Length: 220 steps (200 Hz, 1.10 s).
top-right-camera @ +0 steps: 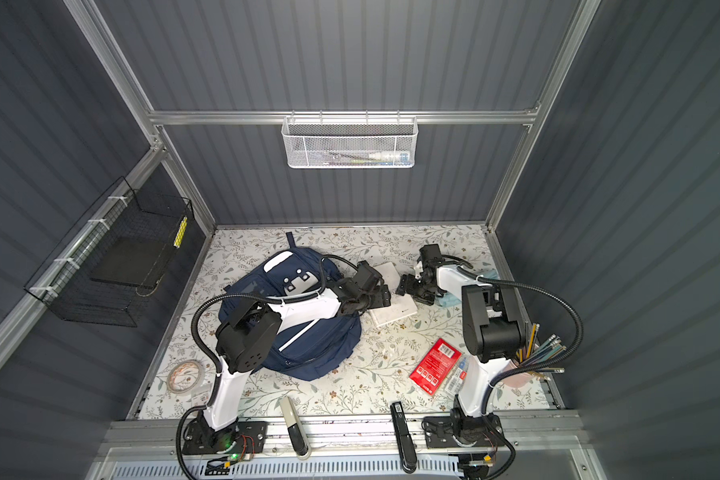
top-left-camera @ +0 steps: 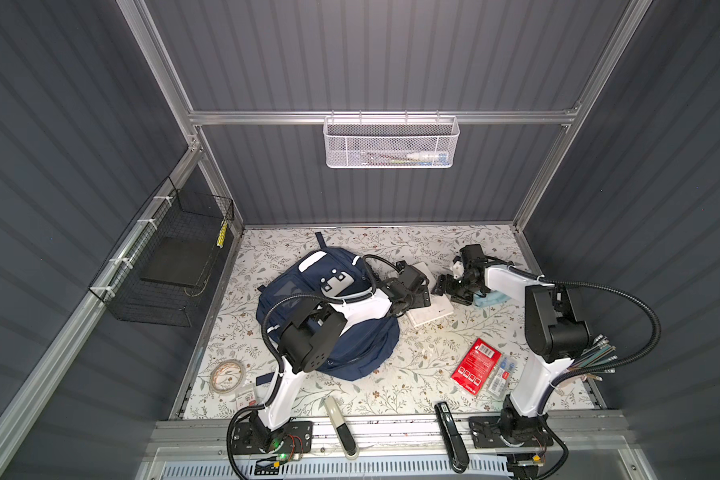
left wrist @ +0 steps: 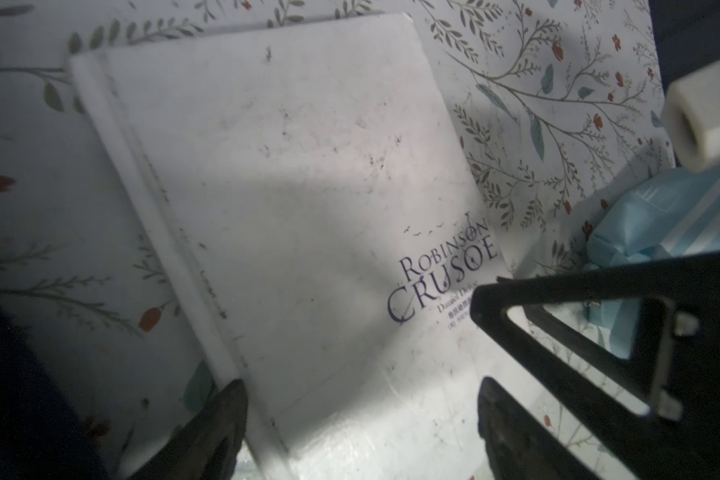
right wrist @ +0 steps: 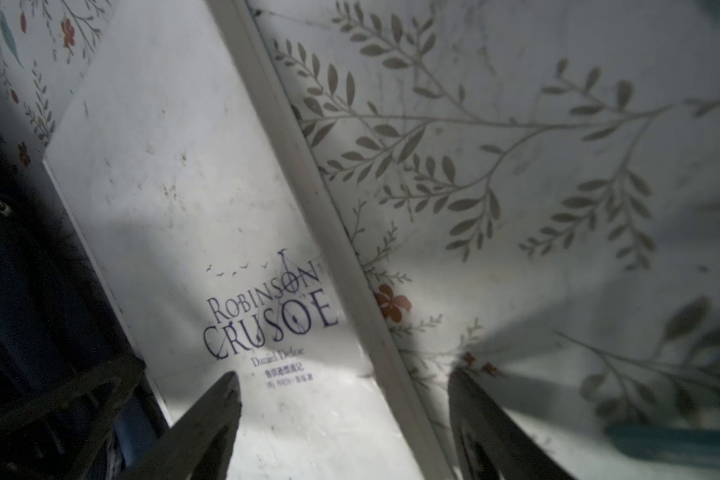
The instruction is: Pack the student bag
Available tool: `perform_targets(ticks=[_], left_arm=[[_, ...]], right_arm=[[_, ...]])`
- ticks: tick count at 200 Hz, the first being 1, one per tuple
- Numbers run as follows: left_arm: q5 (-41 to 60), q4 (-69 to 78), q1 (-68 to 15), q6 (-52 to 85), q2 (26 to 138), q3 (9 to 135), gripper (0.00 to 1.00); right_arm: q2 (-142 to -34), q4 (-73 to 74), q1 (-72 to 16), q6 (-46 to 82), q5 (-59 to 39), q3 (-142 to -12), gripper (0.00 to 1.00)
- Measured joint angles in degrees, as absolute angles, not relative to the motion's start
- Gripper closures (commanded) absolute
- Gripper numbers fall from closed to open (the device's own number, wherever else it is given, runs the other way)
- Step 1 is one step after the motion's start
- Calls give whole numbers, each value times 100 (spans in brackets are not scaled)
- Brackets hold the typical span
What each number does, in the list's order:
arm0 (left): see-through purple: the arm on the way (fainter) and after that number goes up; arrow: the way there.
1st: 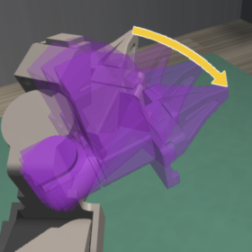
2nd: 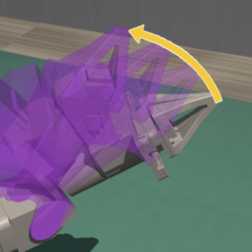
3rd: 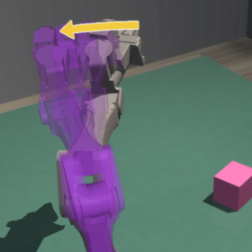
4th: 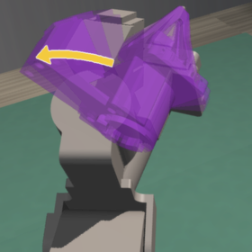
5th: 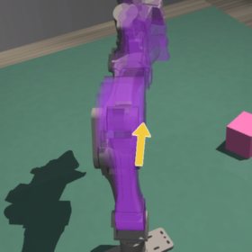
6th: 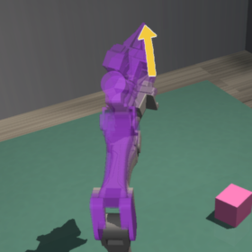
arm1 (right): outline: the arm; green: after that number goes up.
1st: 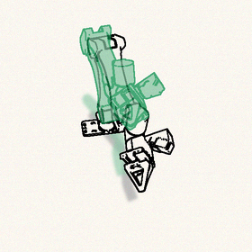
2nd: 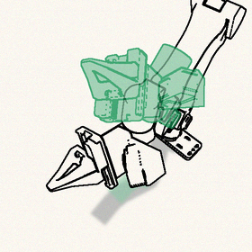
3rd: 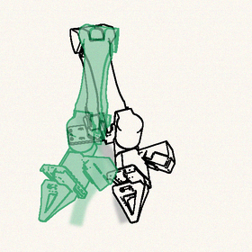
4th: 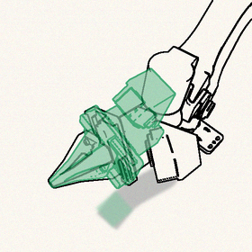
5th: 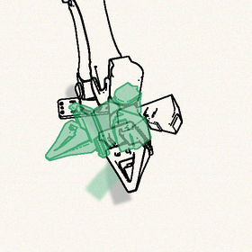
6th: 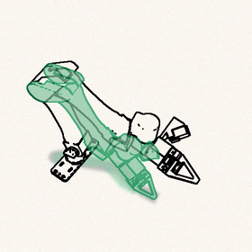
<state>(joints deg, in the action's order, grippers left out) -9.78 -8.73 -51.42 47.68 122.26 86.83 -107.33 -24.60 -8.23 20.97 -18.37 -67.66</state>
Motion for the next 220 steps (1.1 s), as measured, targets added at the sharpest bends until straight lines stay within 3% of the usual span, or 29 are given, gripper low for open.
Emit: perform_targets(ticks=[101,148,220], left_arm=[[-2296,-1341,-5398,4652,11959,8433,12],[-2106,-1468,-5308,4609,11889,8460,12],[-1678,-1273,-5140,4501,12529,8875,22]], right_arm=[[-10578,-1973,-893,2279,-2121,-6302,37],[-10532,-1848,-895,2316,-2147,-6211,39],[-10449,-1726,-899,2342,-2187,-6014,52]])
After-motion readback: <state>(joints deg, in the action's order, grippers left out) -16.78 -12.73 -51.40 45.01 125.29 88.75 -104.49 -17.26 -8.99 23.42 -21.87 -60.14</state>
